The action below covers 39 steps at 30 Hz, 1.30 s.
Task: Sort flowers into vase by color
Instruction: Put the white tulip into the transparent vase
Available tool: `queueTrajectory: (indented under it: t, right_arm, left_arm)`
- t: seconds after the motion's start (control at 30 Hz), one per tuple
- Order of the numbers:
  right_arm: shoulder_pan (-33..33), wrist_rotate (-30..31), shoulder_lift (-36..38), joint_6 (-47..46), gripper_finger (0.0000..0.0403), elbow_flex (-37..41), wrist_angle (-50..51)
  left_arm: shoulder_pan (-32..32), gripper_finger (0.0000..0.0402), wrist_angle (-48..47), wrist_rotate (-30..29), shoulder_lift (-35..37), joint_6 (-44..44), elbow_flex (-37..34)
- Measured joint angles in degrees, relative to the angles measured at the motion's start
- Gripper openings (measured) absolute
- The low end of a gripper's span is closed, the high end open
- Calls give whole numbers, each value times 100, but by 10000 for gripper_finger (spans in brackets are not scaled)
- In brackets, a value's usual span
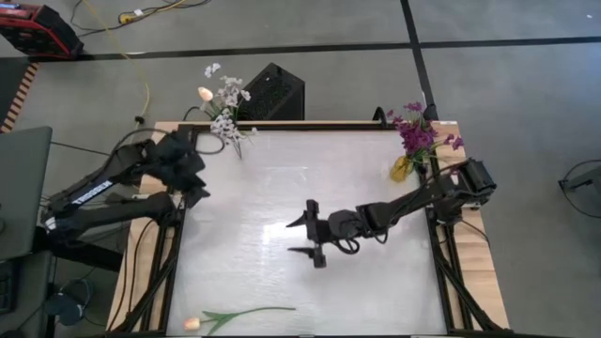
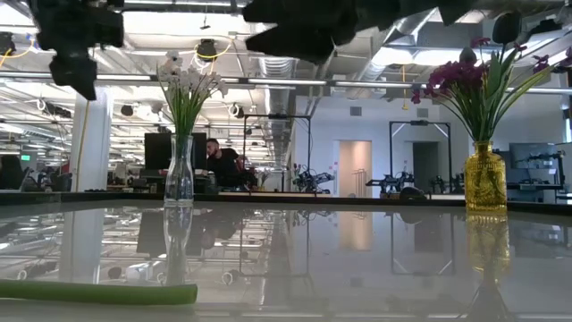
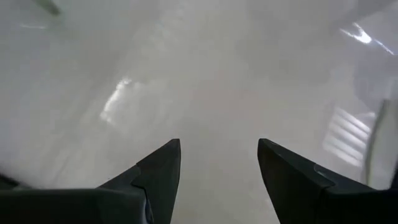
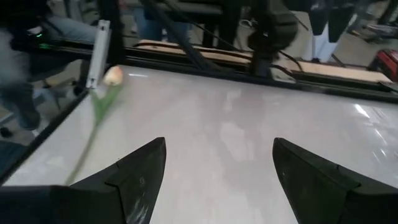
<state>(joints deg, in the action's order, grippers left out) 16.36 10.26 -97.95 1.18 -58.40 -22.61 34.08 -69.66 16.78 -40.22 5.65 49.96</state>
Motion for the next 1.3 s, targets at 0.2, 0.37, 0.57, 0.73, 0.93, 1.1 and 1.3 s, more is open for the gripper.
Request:
queueTrajectory:
  t: [0.2, 0.37, 0.57, 0.73, 0.93, 1.1, 1.3]
  right_arm:
    - [327, -2, -560, 78, 320, -660, 11]
    - [393, -274, -1202, 67, 320, -1480, 404]
    - [514, -774, -2064, -287, 320, -2624, 964]
    - [723, -887, -2778, -458, 320, -3520, 1253]
    - [895, -1021, -3601, -426, 320, -4664, 1224]
    - [889, -1040, -4296, -416, 320, -5509, 1232]
    - [857, -889, -5051, -536, 320, -6240, 1386]
  left_arm:
    - [-1073, 202, 874, 111, 889, 643, -638]
    - [-1801, 201, 1995, 432, 1328, 1049, -1290]
    - [-2324, 201, 2662, 346, 1250, 927, -1746]
    - [-2568, 201, 3245, 364, 1025, 819, -1900]
    - [-2769, 201, 3430, 364, 874, 707, -1900]
    - [-2889, 201, 3437, 360, 874, 724, -1900]
    - [-2967, 201, 3421, 355, 876, 728, -1900]
